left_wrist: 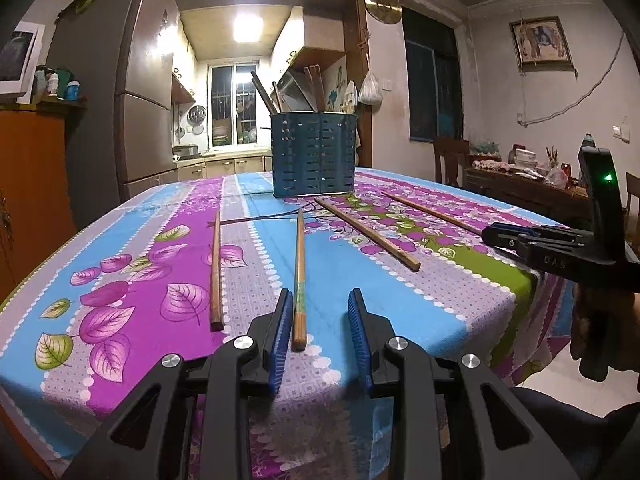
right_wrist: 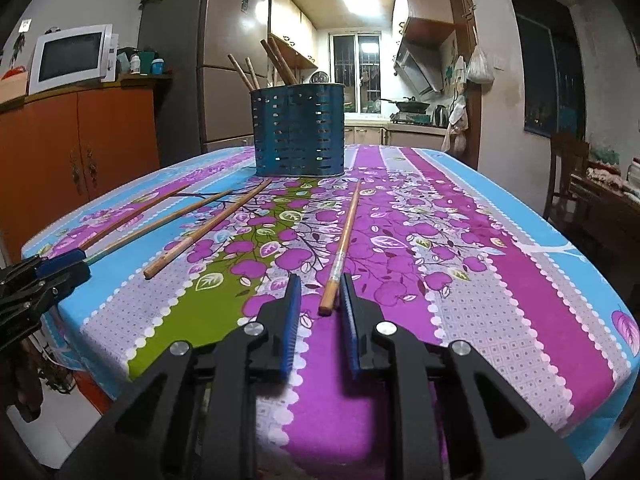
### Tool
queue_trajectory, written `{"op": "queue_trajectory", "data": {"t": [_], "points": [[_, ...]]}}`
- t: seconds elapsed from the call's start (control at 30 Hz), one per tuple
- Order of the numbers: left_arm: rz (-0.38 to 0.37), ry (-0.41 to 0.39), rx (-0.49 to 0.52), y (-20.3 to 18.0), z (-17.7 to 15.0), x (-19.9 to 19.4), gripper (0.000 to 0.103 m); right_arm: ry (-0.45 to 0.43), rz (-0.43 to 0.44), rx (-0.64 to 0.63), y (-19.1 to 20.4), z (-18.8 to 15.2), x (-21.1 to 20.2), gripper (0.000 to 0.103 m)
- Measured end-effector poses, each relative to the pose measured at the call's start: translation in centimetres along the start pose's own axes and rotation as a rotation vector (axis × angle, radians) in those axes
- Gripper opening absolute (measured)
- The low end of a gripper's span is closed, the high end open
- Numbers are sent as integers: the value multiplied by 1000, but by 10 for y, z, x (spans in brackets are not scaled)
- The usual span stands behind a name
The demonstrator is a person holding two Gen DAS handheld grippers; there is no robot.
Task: Organize utensils
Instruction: 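Close the right gripper on a chopstick while the left gripper grasps another chopstick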
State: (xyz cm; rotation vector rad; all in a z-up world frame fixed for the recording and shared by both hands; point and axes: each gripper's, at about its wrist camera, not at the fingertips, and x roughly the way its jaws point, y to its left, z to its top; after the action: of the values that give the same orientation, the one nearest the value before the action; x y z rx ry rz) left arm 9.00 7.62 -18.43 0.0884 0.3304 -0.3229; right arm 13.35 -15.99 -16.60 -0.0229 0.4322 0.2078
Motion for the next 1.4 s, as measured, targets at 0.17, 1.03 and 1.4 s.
{"op": "queue_trajectory", "data": {"t": [0.17,1.03,1.4], "points": [[30,-7,5,-3,-1,-3,29,-6,1,16,0,-1,0,17],[39,-177,62,-15,90,-50,8,-159,20,-31,-4,65,-68,5],[20,-156,48,1,101,-35,9,-230,43,-104,-6,109,-83,5]]}}
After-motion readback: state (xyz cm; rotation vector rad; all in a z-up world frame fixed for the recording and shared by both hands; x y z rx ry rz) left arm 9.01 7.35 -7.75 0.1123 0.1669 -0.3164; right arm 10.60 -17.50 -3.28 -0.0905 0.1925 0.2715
